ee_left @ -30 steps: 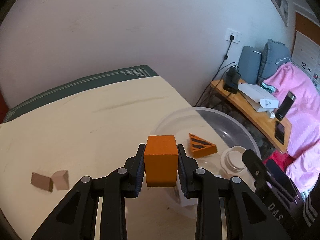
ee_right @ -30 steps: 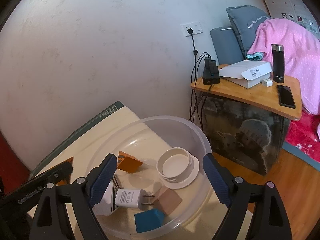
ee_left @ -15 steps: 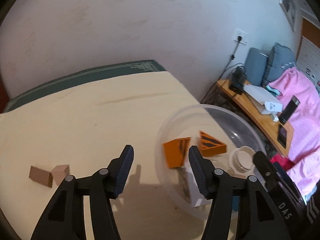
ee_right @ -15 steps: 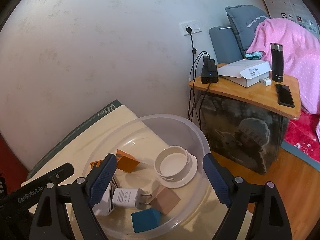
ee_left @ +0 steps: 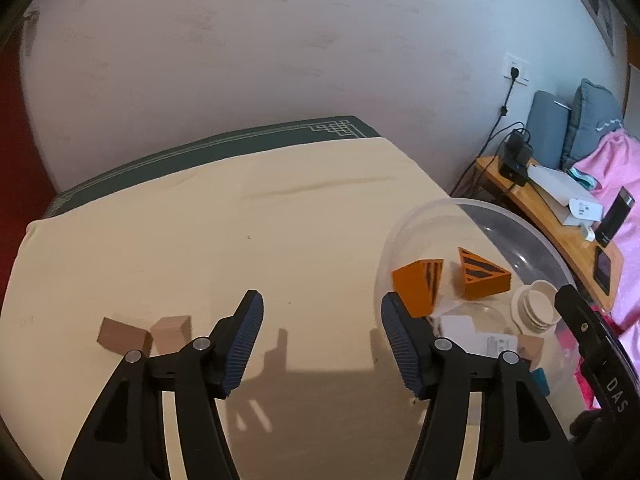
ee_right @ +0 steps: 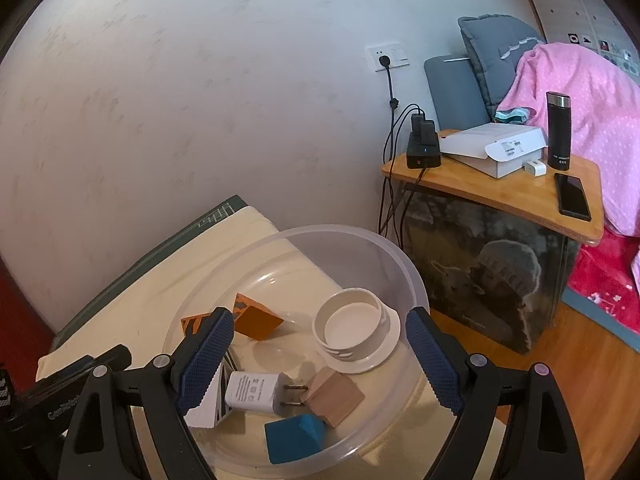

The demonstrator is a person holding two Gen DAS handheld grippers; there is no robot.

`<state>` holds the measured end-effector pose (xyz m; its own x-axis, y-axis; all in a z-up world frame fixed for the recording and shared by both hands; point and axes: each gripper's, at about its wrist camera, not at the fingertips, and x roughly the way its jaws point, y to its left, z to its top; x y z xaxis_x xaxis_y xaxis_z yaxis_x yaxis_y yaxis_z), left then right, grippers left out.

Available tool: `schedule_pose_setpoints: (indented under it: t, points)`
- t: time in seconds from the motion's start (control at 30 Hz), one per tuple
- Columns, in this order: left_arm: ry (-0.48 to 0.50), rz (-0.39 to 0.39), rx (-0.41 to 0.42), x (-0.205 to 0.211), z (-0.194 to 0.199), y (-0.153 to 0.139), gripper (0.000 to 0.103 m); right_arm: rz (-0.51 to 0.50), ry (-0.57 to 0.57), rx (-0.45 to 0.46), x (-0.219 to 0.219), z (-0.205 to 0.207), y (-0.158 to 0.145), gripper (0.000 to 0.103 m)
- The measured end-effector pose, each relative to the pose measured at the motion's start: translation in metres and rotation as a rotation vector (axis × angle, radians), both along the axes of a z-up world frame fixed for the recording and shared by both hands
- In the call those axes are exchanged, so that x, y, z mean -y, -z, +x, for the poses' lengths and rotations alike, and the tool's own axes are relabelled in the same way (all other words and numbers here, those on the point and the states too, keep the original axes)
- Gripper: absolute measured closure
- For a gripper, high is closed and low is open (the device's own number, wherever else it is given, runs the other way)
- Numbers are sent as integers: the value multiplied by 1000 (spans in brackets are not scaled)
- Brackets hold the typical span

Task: Organize rigid objects
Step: 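Move the left gripper back toward the brown and tan blocks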

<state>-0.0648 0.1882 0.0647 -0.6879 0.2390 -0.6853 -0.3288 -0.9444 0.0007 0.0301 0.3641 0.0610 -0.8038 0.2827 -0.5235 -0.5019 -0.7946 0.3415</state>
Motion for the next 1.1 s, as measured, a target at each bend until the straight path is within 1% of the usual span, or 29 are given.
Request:
schedule_pose_setpoints:
  t: [0.67, 0.87, 0.97, 1.1]
  points:
    - [-57, -12, 3, 25, 2, 6, 37, 23, -36, -6, 10, -3, 0, 10]
    - [-78, -4, 18, 34, 1, 8, 34, 30, -52, -9, 14, -4, 0, 9]
    - [-89, 0, 24, 39, 1, 10, 32, 30, -66, -15, 15, -5, 0, 7]
    - [-104, 7, 30, 46, 2, 12, 32, 35, -82, -17, 18, -6, 0, 6]
